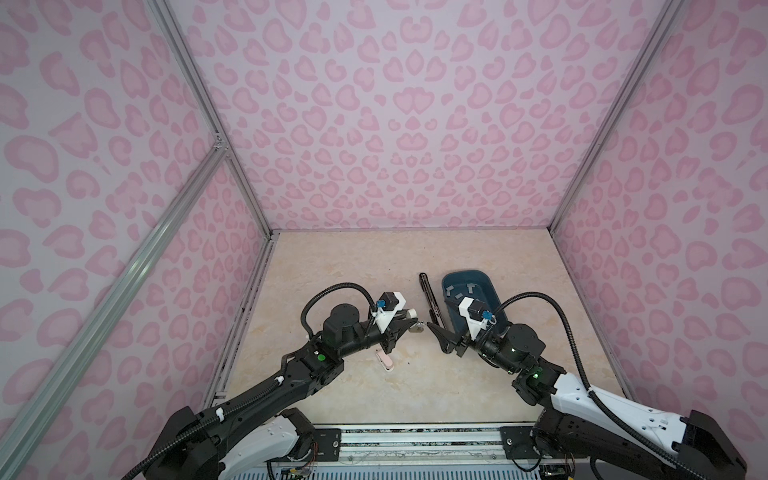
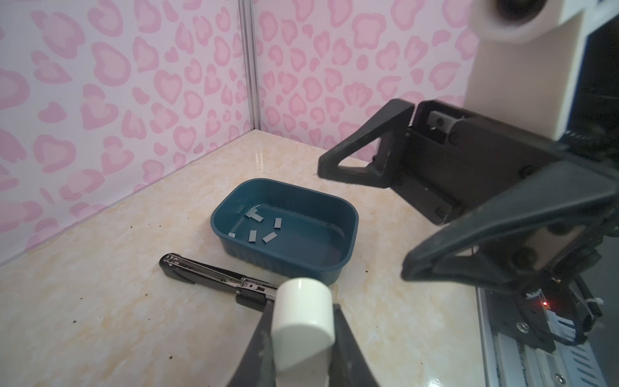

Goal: Load the staples into the stapler

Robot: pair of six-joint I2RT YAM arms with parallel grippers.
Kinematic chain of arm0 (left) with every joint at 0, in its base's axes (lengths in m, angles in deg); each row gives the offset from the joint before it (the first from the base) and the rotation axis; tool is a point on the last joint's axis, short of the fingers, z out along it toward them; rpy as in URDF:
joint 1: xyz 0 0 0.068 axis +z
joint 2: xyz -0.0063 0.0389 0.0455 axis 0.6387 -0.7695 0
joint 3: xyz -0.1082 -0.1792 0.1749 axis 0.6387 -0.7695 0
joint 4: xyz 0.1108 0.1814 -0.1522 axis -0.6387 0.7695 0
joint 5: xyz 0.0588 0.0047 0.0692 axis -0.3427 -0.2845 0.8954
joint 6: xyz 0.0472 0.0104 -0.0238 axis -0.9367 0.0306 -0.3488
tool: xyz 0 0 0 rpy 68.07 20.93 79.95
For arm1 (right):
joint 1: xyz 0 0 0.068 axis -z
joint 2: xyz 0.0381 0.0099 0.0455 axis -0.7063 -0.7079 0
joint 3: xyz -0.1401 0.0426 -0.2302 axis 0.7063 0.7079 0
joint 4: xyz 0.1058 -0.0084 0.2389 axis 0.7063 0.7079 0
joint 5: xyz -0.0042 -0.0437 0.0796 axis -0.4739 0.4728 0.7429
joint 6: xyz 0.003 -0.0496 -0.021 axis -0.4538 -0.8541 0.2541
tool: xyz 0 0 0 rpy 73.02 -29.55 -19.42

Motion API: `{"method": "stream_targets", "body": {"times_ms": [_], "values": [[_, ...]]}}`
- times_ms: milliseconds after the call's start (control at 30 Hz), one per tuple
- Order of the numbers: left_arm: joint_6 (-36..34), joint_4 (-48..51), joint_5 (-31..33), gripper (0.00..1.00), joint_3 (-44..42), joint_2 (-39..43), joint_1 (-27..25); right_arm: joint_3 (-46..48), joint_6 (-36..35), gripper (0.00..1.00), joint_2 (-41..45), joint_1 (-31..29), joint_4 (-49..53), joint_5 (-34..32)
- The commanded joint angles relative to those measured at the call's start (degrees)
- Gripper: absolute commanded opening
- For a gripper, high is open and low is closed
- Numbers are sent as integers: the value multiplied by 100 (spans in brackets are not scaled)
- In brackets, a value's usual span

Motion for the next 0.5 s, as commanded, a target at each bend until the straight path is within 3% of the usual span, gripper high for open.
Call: {"method": "stream_targets", "body": {"times_ms": [0, 133, 300, 467], "values": [[-10, -756, -632, 3, -39, 133, -8, -132, -149, 79, -292, -8, -67, 749], [-317, -536, -720, 3, -55, 164, -16, -227, -180, 88, -487, -5, -14, 1131], [-637, -258, -632, 3, -83, 416, -15, 57, -422, 87, -258, -3, -214, 1341], [-971, 4, -891, 3, -119, 643, -60, -61, -788, 85, 416, 77, 953, 1536]]}}
